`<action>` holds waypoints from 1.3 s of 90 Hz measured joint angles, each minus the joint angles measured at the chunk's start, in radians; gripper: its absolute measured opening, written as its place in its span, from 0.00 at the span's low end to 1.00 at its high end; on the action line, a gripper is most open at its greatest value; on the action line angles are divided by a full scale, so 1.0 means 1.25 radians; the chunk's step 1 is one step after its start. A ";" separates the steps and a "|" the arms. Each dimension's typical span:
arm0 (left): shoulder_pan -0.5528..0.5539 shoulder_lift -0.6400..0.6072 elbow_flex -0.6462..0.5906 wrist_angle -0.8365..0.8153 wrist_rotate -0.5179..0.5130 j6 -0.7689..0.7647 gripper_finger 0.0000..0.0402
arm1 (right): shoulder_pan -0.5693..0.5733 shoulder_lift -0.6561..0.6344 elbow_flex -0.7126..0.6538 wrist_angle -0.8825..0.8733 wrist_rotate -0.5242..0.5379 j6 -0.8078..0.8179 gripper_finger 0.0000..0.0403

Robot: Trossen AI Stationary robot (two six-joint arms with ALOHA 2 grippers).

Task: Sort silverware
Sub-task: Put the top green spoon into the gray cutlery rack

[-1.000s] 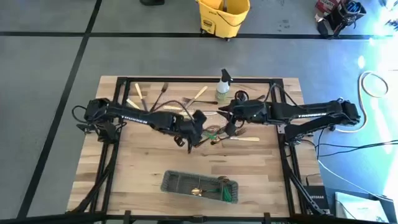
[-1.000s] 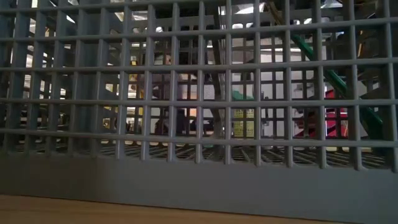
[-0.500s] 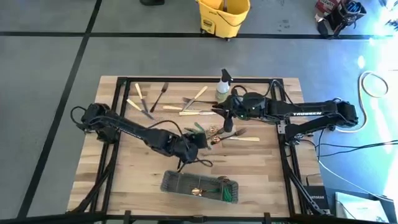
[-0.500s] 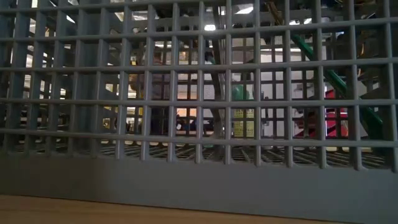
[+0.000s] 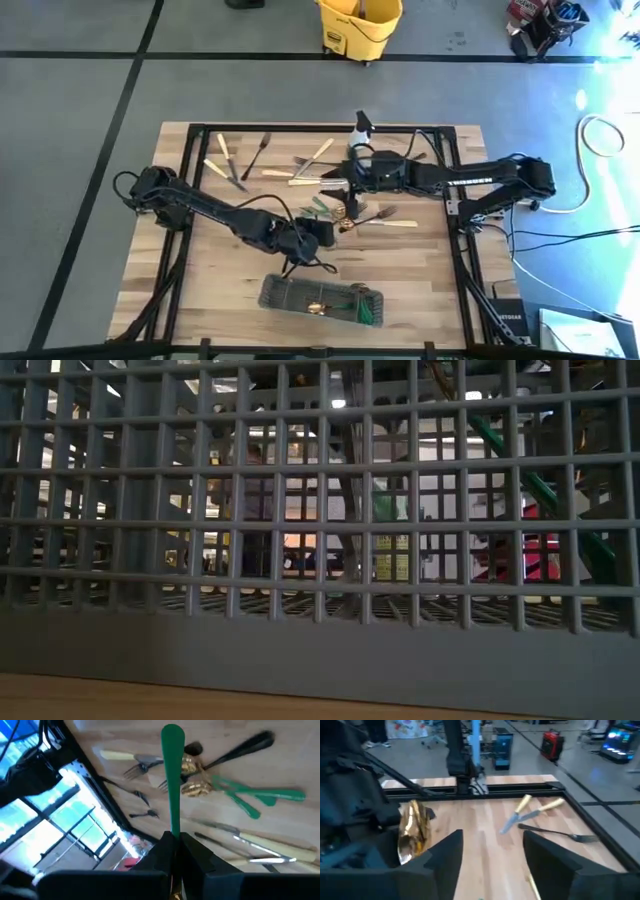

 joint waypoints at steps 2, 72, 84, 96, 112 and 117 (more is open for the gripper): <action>0.001 0.000 0.000 0.000 0.005 0.000 0.01 | 0.000 0.004 0.005 0.000 -0.008 0.000 0.51; 0.022 0.000 0.000 -0.064 0.080 0.058 0.00 | -0.006 0.148 0.411 -0.530 -0.194 0.069 0.53; 0.022 0.000 0.000 -0.065 0.079 0.057 0.00 | -0.007 0.210 0.465 -0.585 -0.271 0.071 0.53; 0.021 0.000 0.000 -0.064 0.080 0.061 0.00 | -0.013 0.246 0.496 -0.587 -0.339 0.085 0.53; 0.020 0.000 0.000 -0.063 0.079 0.063 0.00 | -0.019 0.279 0.499 -0.595 -0.338 0.085 0.53; 0.020 0.000 0.000 -0.063 0.079 0.063 0.00 | -0.019 0.275 0.502 -0.588 -0.337 0.085 0.53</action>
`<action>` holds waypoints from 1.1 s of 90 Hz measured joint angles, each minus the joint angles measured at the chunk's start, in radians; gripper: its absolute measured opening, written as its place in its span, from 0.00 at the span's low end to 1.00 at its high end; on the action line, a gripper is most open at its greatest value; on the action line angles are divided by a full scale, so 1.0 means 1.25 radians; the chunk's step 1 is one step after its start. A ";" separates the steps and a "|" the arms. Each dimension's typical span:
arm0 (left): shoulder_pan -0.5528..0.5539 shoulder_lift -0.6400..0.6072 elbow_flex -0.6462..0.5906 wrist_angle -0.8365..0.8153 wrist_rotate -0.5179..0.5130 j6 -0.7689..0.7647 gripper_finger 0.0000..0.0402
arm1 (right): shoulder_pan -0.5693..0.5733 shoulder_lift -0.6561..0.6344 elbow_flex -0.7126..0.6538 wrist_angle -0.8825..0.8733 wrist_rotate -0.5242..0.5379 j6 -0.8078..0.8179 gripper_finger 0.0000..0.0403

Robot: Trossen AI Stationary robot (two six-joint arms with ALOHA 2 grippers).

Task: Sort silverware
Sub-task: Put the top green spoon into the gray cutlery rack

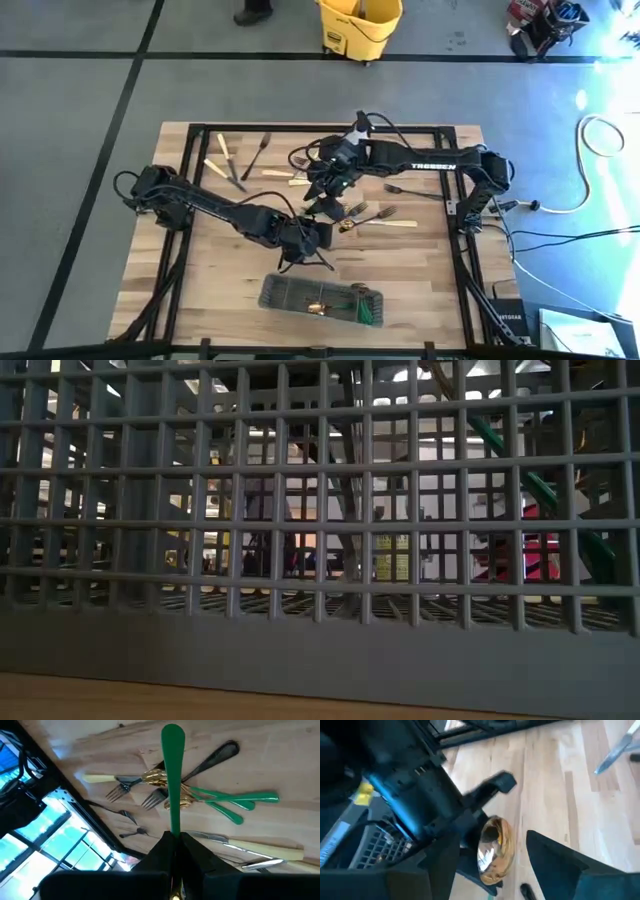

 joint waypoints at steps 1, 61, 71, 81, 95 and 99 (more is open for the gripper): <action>0.000 0.000 0.000 0.000 0.000 0.000 0.00 | 0.000 0.000 0.001 0.000 0.001 0.000 0.53; 0.000 0.000 0.000 0.008 -0.001 0.042 0.00 | 0.003 0.003 -0.001 -0.043 0.076 0.031 0.53; 0.001 0.000 0.000 0.007 -0.001 0.059 0.00 | 0.010 0.005 -0.001 -0.043 0.077 0.039 0.53; 0.001 0.000 0.000 0.007 -0.001 0.077 0.00 | 0.017 0.009 -0.001 -0.044 0.085 0.042 0.53; 0.001 0.000 0.000 0.000 -0.001 0.077 0.00 | 0.019 0.014 -0.001 -0.046 0.104 0.062 0.53; -0.001 0.000 0.000 0.000 -0.001 0.077 0.00 | 0.019 0.013 -0.001 -0.045 0.104 0.063 0.52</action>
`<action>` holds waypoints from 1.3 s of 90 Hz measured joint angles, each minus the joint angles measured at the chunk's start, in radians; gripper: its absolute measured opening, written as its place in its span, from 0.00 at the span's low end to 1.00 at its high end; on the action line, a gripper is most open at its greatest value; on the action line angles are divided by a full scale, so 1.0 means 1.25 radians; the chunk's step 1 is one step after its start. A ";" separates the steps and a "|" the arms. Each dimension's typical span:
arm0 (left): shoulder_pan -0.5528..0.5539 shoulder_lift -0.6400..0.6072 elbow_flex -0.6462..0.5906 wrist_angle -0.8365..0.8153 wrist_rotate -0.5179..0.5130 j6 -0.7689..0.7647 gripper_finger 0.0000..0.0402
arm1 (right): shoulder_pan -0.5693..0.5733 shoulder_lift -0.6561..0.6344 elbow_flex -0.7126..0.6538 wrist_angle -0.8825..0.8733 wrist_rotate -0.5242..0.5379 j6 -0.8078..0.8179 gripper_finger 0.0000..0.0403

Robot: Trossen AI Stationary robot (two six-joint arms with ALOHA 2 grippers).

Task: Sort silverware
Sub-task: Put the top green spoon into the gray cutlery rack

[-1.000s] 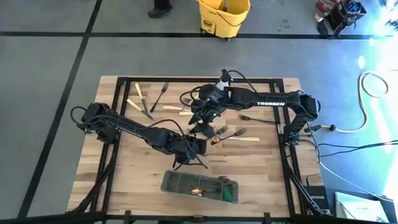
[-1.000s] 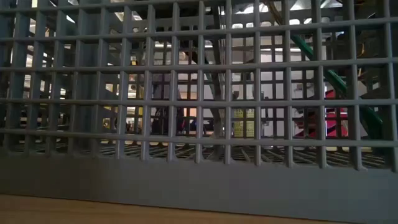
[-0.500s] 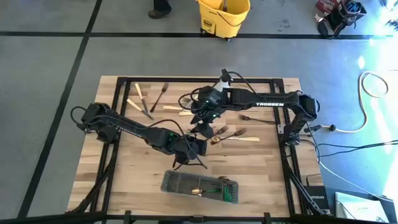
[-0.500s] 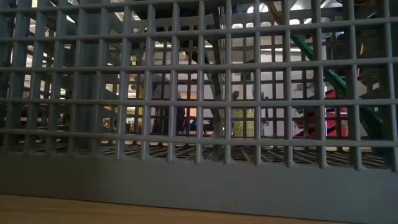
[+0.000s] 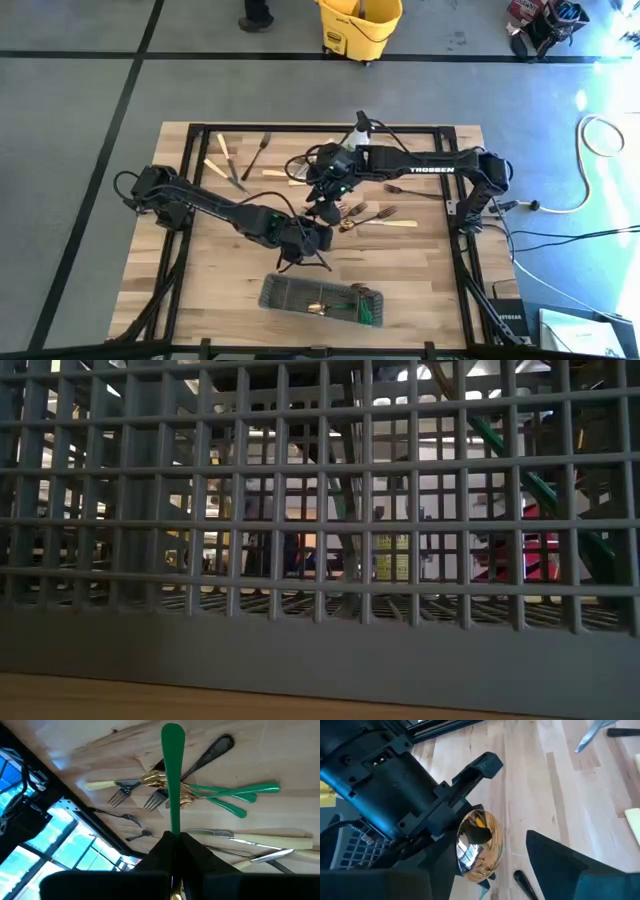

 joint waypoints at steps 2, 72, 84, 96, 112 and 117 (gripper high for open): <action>-0.001 0.000 0.000 0.000 -0.001 0.000 0.00 | 0.000 0.000 0.000 0.001 0.000 0.000 0.51; -0.004 0.000 -0.001 0.007 -0.016 -0.043 0.00 | -0.001 0.000 -0.002 0.020 -0.019 0.020 0.01; -0.004 0.000 -0.001 0.006 -0.029 -0.079 0.02 | -0.001 0.000 -0.002 0.026 -0.013 0.017 0.00; -0.008 0.000 0.000 0.010 -0.033 -0.095 0.06 | -0.001 0.000 -0.002 0.028 -0.013 0.017 0.00; -0.009 0.000 0.000 0.023 -0.038 -0.112 0.18 | 0.000 -0.009 -0.001 0.027 -0.029 0.012 0.00; -0.009 0.000 0.000 0.027 -0.045 -0.119 0.22 | 0.000 -0.013 -0.001 0.025 -0.034 0.011 0.00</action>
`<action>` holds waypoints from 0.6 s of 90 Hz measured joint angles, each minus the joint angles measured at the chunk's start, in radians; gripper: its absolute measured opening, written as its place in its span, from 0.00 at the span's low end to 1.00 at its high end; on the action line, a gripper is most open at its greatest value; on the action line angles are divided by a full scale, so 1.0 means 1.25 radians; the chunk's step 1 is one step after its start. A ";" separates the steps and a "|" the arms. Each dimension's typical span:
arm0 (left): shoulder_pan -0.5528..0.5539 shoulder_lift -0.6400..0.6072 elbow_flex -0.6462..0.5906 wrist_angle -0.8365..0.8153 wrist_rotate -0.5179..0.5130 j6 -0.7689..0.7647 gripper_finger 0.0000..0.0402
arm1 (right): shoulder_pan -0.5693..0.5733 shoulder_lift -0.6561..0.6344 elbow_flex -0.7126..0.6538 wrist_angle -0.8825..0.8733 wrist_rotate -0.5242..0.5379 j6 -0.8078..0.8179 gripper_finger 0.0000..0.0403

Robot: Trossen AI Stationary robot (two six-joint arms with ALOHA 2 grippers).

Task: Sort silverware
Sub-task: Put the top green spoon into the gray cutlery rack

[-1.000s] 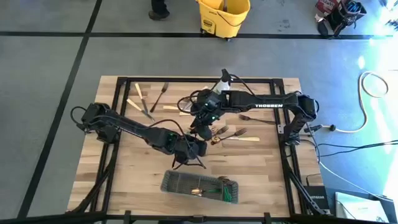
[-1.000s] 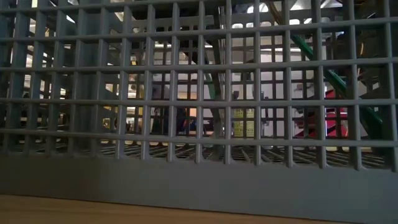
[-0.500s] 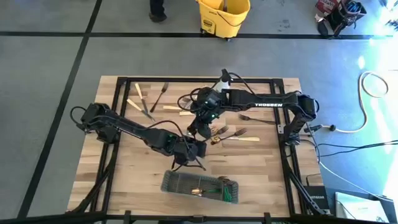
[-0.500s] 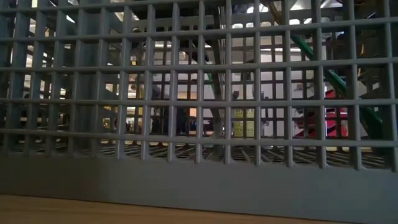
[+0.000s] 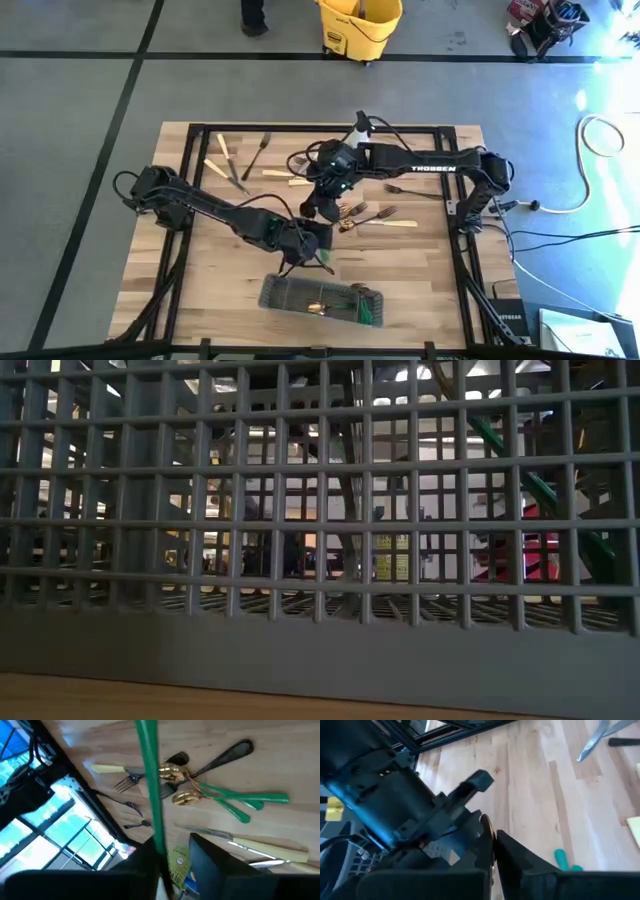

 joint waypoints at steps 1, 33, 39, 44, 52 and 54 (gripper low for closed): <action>0.000 0.000 0.000 0.000 -0.002 0.000 0.23 | 0.000 0.000 0.001 0.000 -0.001 0.000 0.00; -0.020 -0.020 0.033 -0.001 0.010 -0.190 0.45 | -0.015 -0.043 0.001 -0.100 0.096 -0.042 0.00; -0.022 -0.046 0.040 0.002 0.057 -0.260 0.46 | -0.019 -0.048 0.001 -0.116 0.147 -0.052 0.00; -0.025 -0.070 0.040 -0.002 0.089 -0.314 0.46 | -0.029 -0.053 0.001 -0.130 0.171 -0.056 0.00; -0.025 -0.110 0.039 -0.005 0.134 -0.410 0.46 | -0.040 -0.056 0.001 -0.160 0.211 -0.060 0.00; -0.025 -0.119 0.039 -0.006 0.145 -0.438 0.46 | -0.044 -0.058 0.001 -0.166 0.224 -0.061 0.00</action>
